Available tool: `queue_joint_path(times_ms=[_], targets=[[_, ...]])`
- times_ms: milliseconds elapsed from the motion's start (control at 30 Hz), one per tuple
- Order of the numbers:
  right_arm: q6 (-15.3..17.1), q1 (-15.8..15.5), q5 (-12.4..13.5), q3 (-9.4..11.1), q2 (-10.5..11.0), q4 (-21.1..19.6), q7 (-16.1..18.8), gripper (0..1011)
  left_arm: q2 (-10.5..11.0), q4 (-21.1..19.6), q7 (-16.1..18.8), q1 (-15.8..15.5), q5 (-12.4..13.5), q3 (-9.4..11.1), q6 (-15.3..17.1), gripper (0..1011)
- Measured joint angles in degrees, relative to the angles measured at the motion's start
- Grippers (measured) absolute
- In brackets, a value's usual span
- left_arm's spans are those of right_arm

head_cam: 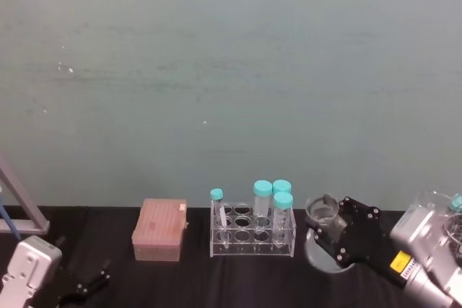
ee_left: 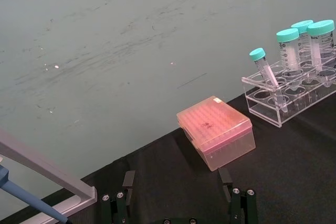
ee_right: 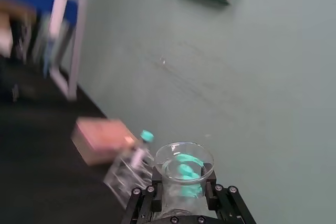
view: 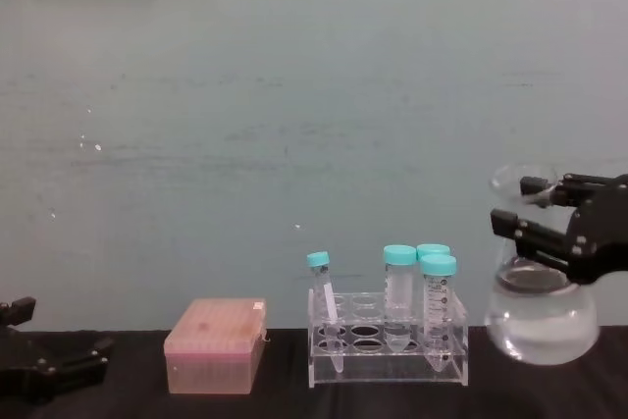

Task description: Pick up the beaker with the right gripper, shake it three times, and then put it down.

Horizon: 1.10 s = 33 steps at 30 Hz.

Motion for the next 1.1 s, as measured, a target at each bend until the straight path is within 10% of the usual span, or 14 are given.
queue_joint_path(times_ms=[233,400,567,700,900,1100], targets=[[-4.6,1.4,-23.6,-3.2,3.7,-0.9,-9.3,452,0.0,0.0,0.0,0.0,0.0,0.0,0.0,1000],[-5.6,1.8,-31.5,-4.0,4.6,-0.9,-12.3,452,0.0,0.0,0.0,0.0,0.0,0.0,0.0,1000],[-6.0,1.8,-33.8,-4.0,4.6,-0.9,-12.9,452,0.0,0.0,0.0,0.0,0.0,0.0,0.0,1000],[-6.1,1.2,-30.0,-3.0,3.8,-0.9,-10.7,452,0.0,0.0,0.0,0.0,0.0,0.0,0.0,1000],[-0.1,-1.2,-10.0,1.5,0.1,-2.0,0.0,452,0.0,0.0,0.0,0.0,0.0,0.0,0.0,1000],[6.7,-2.5,2.4,3.9,-2.2,-2.3,5.4,452,0.0,0.0,0.0,0.0,0.0,0.0,0.0,1000]])
